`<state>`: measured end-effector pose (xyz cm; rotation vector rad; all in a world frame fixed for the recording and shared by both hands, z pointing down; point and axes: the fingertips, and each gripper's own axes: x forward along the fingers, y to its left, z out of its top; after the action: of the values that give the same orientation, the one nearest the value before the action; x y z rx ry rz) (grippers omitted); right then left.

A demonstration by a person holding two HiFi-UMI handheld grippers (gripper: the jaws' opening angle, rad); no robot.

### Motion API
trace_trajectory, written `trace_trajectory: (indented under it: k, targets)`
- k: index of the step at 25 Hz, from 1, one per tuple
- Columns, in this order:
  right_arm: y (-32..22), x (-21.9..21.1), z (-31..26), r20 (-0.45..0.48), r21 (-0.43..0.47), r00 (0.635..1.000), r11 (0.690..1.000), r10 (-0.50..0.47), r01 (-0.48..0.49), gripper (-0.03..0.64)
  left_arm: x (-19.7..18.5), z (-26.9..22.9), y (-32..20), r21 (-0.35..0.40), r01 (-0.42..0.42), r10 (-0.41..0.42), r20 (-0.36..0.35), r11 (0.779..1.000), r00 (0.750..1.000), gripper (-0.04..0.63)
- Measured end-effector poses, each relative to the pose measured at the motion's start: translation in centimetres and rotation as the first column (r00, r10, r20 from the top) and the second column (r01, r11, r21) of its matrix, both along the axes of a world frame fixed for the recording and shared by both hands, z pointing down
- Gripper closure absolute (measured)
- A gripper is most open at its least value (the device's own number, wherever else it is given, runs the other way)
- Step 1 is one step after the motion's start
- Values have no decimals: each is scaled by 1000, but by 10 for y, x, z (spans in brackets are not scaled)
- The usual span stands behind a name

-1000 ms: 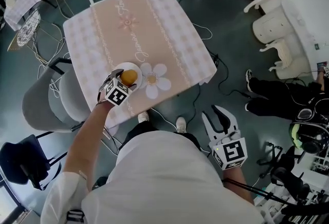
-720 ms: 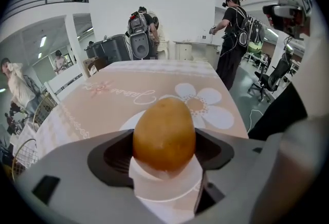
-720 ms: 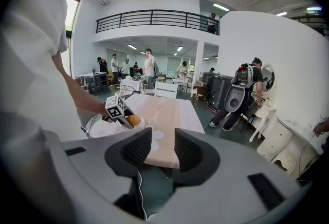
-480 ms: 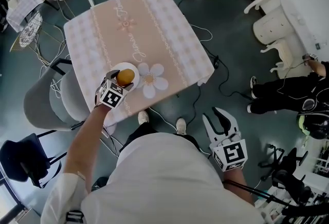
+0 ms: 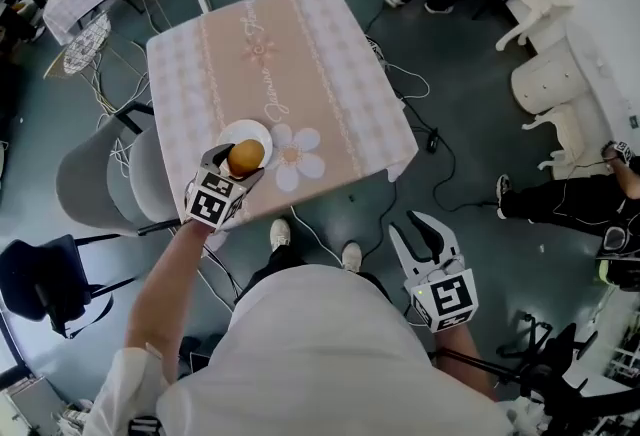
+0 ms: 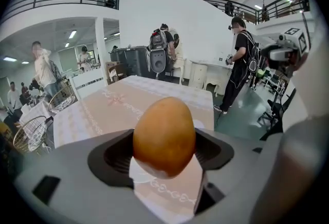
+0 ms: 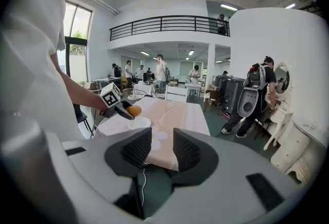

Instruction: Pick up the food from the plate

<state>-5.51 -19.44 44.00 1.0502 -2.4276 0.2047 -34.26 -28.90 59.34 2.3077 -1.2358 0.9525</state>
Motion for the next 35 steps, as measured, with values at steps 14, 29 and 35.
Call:
trace_trajectory:
  k: [14,29,35]
  targets:
    - [-13,35,-6,34,30,981,981,-192,191,479,86,-116,68,119,120,-106,-114,986,988,233]
    - [6,56,7,12,12,926,926,-378,378,499,165,-195,123,219,181,-139,-193,959,971,233]
    - [11,60,3,3,28,911,911,-413,412,527,181,-203,133,234,183,-141,-189,955,972,233]
